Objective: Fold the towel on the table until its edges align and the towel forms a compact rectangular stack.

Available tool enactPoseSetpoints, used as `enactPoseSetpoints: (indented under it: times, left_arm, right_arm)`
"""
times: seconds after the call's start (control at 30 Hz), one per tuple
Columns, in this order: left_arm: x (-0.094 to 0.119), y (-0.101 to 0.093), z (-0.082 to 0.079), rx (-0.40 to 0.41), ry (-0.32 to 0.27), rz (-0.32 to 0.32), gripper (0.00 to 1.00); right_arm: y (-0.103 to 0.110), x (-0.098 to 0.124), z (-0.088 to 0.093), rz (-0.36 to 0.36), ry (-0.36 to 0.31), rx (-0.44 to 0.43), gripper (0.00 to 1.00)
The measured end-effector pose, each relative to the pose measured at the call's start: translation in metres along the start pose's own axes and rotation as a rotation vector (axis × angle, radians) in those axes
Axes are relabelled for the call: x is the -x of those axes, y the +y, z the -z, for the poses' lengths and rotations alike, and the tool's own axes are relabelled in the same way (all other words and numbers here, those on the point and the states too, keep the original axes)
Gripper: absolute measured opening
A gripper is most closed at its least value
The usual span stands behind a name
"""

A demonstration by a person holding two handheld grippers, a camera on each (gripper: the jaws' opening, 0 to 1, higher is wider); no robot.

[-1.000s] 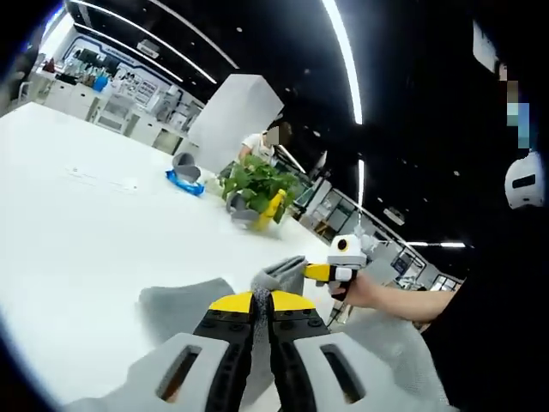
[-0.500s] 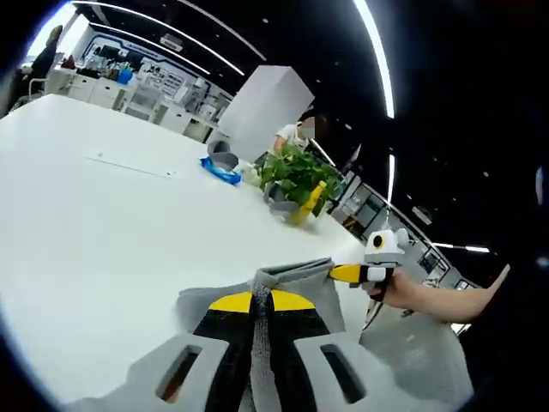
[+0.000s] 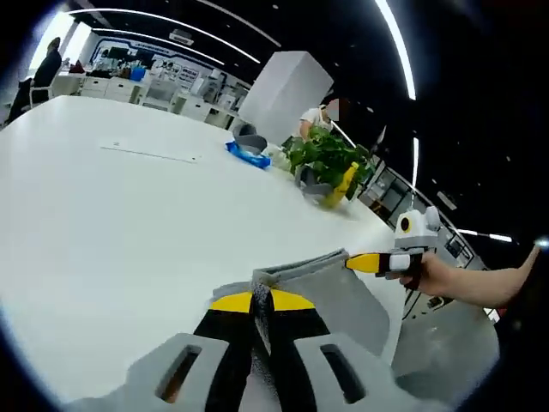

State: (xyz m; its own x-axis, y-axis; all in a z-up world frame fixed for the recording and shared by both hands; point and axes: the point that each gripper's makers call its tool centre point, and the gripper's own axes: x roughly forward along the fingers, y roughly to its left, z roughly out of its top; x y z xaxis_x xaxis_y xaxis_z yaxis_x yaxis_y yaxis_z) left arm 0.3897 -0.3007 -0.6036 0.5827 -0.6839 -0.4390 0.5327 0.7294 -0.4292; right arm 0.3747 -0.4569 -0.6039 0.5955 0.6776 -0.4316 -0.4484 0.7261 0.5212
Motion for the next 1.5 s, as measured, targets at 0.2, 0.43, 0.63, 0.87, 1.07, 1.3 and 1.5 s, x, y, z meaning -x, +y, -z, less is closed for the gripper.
enactPoseSetpoints:
  times: [0.2, 0.43, 0.63, 0.87, 1.07, 1.3, 1.5]
  left_arm:
    - [-0.007, 0.007, -0.002, -0.065, -0.024, -0.040, 0.05]
    - [-0.017, 0.012, 0.003, -0.222, -0.014, -0.095, 0.05]
    - [-0.018, 0.014, 0.006, -0.332, -0.018, -0.123, 0.04]
    - [-0.023, 0.015, 0.011, -0.462, 0.000, -0.157, 0.05]
    - [-0.019, 0.025, 0.003, -0.539, -0.024, -0.220, 0.18]
    - [0.004, 0.005, -0.020, -0.482, -0.146, -0.121, 0.18]
    - [0.026, -0.027, -0.007, -0.538, -0.068, -0.006, 0.19]
  right_arm:
    - [-0.007, -0.006, 0.001, 0.056, 0.008, 0.082, 0.01]
    - [-0.017, -0.013, 0.003, 0.134, 0.038, 0.250, 0.02]
    - [-0.017, -0.019, 0.004, 0.167, 0.057, 0.348, 0.02]
    - [-0.023, -0.024, 0.010, 0.231, 0.124, 0.503, 0.04]
    - [-0.034, -0.019, 0.001, 0.329, 0.140, 0.622, 0.18]
    - [-0.013, -0.007, -0.007, 0.229, 0.067, 0.555, 0.18]
    - [0.034, 0.018, 0.004, 0.055, 0.075, 0.569, 0.24]
